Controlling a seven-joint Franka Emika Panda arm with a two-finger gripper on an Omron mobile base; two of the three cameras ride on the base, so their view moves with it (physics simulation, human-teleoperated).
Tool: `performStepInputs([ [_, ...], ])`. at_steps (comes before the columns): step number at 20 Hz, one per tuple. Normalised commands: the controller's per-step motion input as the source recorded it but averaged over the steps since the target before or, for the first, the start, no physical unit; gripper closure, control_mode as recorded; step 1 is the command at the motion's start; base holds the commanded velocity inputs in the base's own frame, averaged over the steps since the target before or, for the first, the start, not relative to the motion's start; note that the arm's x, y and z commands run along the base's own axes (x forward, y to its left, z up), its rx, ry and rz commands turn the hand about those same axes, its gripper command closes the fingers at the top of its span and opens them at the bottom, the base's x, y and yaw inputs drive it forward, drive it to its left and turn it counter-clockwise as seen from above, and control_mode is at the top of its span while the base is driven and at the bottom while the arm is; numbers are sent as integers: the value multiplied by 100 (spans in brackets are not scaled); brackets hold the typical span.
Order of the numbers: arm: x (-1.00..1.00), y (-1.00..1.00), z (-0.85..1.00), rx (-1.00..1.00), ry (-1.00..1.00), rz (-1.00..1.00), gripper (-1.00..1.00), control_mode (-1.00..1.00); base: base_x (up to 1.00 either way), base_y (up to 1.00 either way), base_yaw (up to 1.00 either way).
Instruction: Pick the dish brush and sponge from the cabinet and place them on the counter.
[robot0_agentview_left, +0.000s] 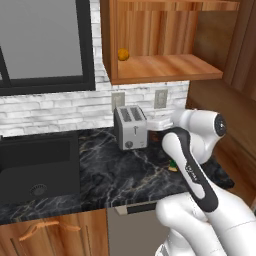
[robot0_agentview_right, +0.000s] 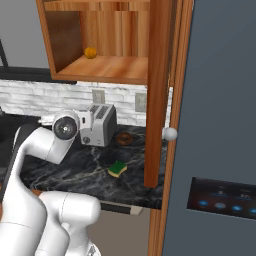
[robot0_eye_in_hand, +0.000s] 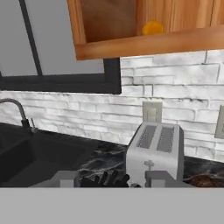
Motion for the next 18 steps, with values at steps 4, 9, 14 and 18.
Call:
performStepInputs([
  [4, 0, 15, -45, -10, 3, 0, 100, -100, 0, 0, 0],
  [9, 0, 14, -45, -11, 9, 0, 100, -100, 0, 0, 0],
  [14, 0, 8, -41, -8, 10, 0, 100, -100, 0, 0, 0],
  [18, 0, 9, -40, -8, 3, 0, 100, -100, 0, 0, 0],
])
